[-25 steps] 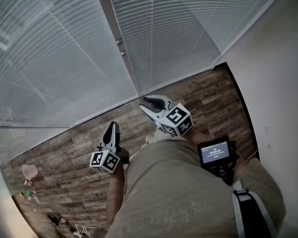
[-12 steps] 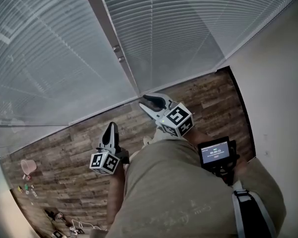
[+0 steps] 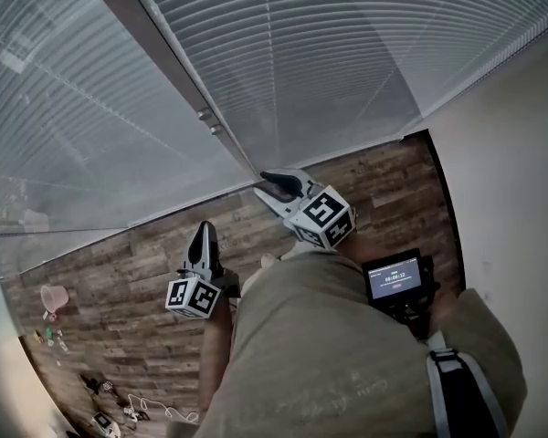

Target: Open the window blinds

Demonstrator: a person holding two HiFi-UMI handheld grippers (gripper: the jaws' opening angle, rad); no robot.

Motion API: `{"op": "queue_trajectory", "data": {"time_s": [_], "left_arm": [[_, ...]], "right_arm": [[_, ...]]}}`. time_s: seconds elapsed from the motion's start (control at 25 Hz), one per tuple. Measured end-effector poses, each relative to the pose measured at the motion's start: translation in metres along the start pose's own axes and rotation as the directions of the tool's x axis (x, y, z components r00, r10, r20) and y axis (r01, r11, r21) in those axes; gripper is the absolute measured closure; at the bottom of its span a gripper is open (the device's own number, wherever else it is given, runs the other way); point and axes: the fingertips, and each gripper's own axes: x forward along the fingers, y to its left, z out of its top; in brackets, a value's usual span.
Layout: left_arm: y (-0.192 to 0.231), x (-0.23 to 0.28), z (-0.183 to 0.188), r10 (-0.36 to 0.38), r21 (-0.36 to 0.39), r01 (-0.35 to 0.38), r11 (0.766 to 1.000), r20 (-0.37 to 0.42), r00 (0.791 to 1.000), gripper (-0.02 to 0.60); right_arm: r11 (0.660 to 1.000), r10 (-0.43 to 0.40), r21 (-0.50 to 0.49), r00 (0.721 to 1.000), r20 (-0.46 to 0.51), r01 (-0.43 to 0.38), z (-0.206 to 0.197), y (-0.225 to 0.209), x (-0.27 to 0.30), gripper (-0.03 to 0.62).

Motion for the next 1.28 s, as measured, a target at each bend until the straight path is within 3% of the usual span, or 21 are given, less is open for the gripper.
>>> {"op": "queue_trajectory", "data": {"time_s": [0.44,0.64,0.84,1.2,1.28], "left_arm": [[-0.001,-0.008,0.015,0.022,-0.032,-0.022,0.999,0.006,1.000,0.566],[-0.005,0.012,0.013,0.042,-0.052,-0.041,0.998,0.007,0.999,0.566],[-0.021,0.062,-0.016,0.058,-0.066,-0.059,0.996,-0.017,0.998,0.566],[-0.028,0.104,-0.056,0.067,-0.086,-0.070,0.994,-0.045,0.997,0.566],[-0.036,0.110,-0.051,0.069,-0.089,-0.073,0.993,-0.046,0.997,0.566]], "right_arm": [[0.999,0.036,-0.010,0.999,-0.003,-0.036,0.021,0.014,0.007,0.476],[0.999,0.046,-0.006,0.999,-0.005,-0.046,0.025,-0.005,0.006,0.476],[0.998,0.056,0.010,0.998,-0.007,-0.056,0.013,-0.060,-0.009,0.476],[0.998,0.051,0.027,0.999,-0.007,-0.051,-0.017,-0.107,-0.026,0.476],[0.998,0.056,0.024,0.998,-0.011,-0.055,-0.008,-0.111,-0.029,0.476]]}}
